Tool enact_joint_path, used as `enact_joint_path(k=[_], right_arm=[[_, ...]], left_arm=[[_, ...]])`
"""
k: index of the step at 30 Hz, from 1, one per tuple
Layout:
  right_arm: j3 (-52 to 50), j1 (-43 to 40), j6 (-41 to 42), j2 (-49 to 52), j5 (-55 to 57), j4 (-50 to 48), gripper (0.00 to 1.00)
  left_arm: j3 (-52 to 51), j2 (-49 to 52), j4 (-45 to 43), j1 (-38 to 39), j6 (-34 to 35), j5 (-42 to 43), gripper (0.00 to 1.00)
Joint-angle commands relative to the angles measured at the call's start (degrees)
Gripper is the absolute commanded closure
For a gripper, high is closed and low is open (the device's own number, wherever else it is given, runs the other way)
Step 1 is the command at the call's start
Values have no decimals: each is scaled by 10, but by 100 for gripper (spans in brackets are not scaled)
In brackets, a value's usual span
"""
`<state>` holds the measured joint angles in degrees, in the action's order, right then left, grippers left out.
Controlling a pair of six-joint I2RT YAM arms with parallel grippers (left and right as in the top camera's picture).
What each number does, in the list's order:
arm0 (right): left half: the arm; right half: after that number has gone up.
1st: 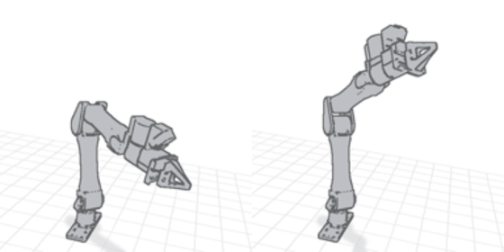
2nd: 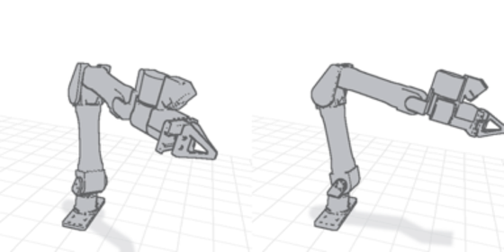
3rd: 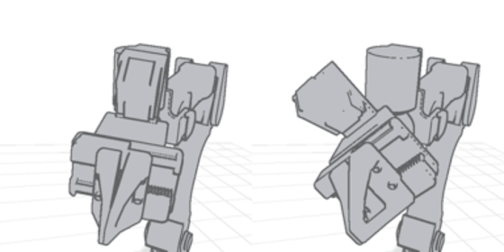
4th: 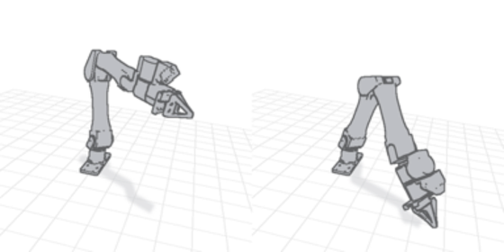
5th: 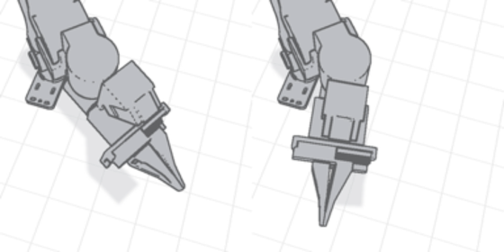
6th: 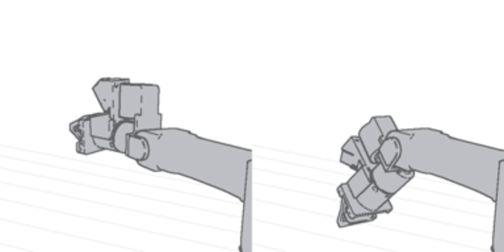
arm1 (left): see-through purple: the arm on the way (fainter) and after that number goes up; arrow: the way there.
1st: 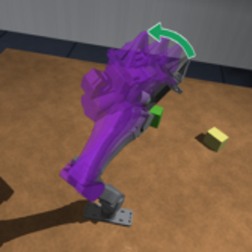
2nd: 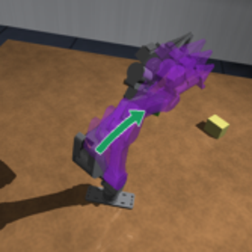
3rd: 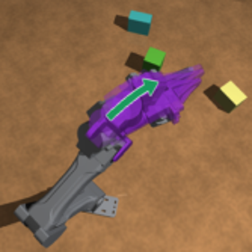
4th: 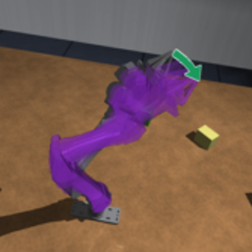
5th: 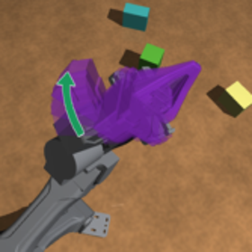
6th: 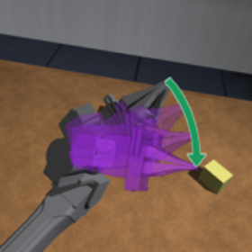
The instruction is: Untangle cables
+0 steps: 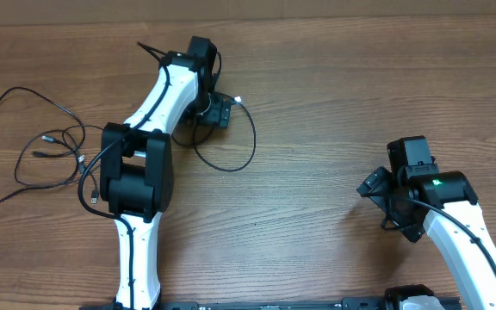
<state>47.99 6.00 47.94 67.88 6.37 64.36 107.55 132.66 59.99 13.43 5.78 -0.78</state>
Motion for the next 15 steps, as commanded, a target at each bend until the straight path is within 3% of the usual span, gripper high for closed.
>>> enact_joint_path(k=[1, 5, 13, 15], right_arm=[[7, -3, -2, -7, 5, 1, 0], [7, -3, -2, -7, 5, 0, 0], [7, -3, -2, -7, 5, 0, 0], [7, -3, -2, -7, 5, 1, 0]], left_arm=[[-24, 11, -7, 2, -7, -13, 6], [-33, 11, -8, 2, -7, -13, 7], [-34, 11, 15, 8, 11, -11, 36], [-37, 11, 14, 11, 11, -11, 38]])
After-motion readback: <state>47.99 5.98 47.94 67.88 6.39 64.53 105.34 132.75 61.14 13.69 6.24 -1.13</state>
